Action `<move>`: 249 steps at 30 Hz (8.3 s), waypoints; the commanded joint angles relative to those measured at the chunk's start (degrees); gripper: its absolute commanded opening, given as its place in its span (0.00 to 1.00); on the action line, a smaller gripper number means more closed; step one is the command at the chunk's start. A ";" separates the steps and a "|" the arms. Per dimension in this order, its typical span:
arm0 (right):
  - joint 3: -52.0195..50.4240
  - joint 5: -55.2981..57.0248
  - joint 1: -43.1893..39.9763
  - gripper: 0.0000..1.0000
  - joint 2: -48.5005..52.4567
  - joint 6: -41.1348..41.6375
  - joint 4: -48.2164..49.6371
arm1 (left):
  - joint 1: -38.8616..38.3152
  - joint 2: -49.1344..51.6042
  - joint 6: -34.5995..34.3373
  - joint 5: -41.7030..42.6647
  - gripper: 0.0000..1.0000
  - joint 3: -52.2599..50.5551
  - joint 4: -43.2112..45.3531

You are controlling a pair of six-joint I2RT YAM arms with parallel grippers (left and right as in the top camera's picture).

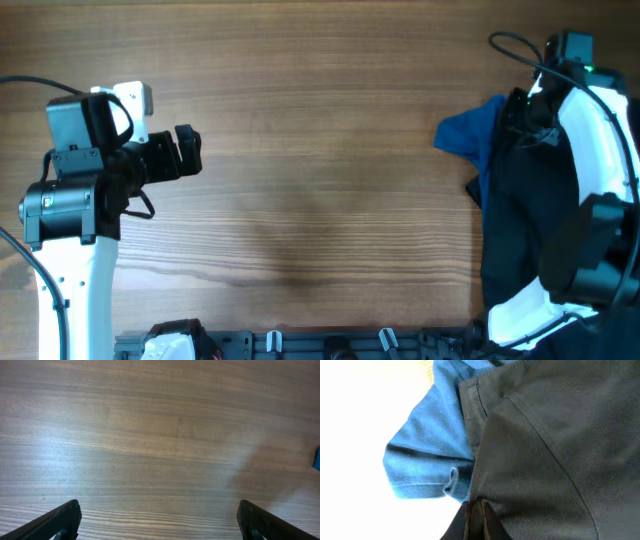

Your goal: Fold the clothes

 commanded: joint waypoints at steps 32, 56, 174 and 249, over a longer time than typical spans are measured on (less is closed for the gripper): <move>25.18 -7.08 57.46 0.66 -10.01 0.31 6.23 | 5.44 -11.54 -15.15 -20.33 1.00 7.26 -1.73; 25.97 0.24 37.07 0.78 -19.39 7.96 -5.11 | -6.25 34.07 1.53 14.03 1.00 8.07 6.54; 24.46 -6.78 24.02 0.73 31.08 0.00 3.93 | 6.67 27.52 -4.02 4.13 0.48 18.47 -20.37; 9.51 -10.99 22.03 0.04 21.38 2.75 -11.91 | 4.57 27.50 -8.70 2.40 0.55 -16.85 0.02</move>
